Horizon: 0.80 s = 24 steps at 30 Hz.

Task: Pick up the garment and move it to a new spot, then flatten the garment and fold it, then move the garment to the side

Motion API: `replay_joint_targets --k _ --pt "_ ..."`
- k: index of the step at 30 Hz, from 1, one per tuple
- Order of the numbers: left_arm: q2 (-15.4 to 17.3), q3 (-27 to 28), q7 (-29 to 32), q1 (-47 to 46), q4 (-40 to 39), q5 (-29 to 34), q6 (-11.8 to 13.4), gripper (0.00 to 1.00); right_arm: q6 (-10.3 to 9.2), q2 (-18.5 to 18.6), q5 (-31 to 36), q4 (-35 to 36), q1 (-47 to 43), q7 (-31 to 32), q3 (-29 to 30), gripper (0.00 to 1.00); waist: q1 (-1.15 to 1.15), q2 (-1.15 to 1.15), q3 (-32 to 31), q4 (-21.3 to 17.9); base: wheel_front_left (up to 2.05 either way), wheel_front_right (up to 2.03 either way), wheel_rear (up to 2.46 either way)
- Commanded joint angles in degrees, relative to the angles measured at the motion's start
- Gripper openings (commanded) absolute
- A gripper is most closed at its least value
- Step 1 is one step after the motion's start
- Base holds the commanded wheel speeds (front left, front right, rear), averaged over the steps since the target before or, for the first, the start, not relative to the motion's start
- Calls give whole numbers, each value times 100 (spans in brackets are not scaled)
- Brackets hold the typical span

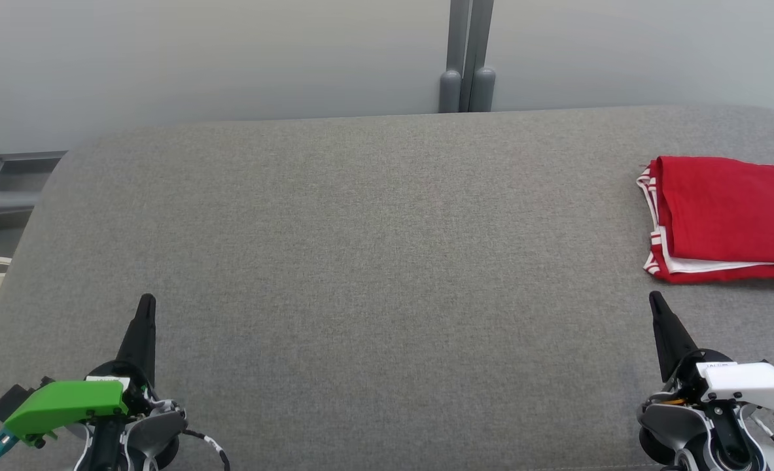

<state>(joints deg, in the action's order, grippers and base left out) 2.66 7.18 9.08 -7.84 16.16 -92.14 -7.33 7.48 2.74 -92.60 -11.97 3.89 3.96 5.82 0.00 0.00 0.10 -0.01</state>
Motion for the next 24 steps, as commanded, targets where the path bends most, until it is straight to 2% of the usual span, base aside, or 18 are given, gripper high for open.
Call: replay_joint_targets --k 1,24 --pt "40 11 19 -87 -17 7 -33 0 2 26 -17 29 52 21 10 0 0 0 0 0 0 0 0" --pt "40 11 19 -87 -18 6 -33 0 2 26 -17 29 52 20 10 0 0 0 0 0 0 0 0"
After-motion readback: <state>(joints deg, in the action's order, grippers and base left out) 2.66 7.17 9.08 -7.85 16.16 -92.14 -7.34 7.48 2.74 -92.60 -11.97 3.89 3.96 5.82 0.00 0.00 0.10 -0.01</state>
